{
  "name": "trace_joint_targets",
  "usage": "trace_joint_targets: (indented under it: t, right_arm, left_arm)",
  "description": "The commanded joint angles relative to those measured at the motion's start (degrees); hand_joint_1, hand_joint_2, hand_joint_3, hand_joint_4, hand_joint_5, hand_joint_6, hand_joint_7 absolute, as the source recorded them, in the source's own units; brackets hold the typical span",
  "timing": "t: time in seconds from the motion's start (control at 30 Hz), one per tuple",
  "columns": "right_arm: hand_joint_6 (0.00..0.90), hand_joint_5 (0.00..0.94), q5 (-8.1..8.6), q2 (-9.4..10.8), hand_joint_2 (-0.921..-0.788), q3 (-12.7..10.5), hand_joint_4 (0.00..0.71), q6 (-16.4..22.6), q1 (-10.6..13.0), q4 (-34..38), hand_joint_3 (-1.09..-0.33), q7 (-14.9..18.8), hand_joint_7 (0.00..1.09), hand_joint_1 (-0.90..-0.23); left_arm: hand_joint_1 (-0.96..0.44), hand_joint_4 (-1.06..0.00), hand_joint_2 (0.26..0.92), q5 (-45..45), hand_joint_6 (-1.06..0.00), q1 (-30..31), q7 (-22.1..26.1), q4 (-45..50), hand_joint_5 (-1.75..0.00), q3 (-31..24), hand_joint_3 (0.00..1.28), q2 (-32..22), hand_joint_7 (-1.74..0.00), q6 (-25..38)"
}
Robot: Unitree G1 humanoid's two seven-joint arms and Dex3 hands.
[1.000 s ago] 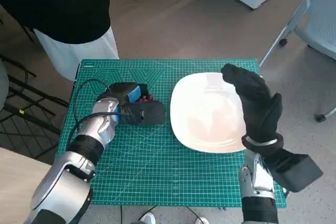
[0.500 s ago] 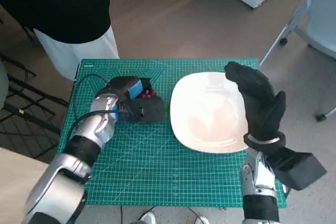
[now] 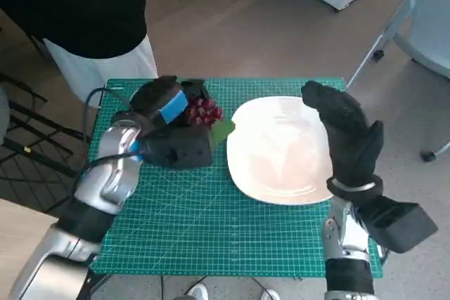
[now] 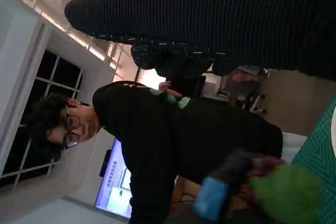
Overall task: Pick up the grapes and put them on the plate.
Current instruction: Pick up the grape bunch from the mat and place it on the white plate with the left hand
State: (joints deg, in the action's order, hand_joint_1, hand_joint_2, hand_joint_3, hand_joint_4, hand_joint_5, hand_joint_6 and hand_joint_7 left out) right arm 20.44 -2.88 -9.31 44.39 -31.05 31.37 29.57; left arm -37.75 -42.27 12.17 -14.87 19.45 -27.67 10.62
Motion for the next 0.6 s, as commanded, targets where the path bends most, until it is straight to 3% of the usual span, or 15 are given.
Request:
trace_joint_targets:
  t: [0.03,0.27,0.6]
  right_arm:
    - [0.003,0.005,0.75,-0.11,-0.921,-0.51,0.376,0.34,-0.07,1.21,-0.712,0.68,0.57,-0.674]
    - [0.005,0.005,1.03,-0.37,-0.921,-0.90,0.377,0.58,-0.10,1.28,-0.712,1.29,0.57,-0.673]
    - [0.009,0.005,1.17,-0.82,-0.921,-1.42,0.379,1.09,-0.10,1.21,-0.709,1.91,0.56,-0.674]
  left_arm:
    - [0.00,-0.62,0.921,-0.39,-0.56,1.77,0.26,5.37,-1.35,-1.98,0.14,-0.82,-1.12,1.02]
    - [0.00,-0.63,0.921,-1.95,-0.56,2.75,0.73,10.01,-1.31,-2.21,0.13,-0.44,-1.14,2.36]
    - [0.00,-0.63,0.921,-2.04,-0.56,0.66,2.58,9.37,-1.26,-0.57,0.12,2.57,-1.19,2.25]
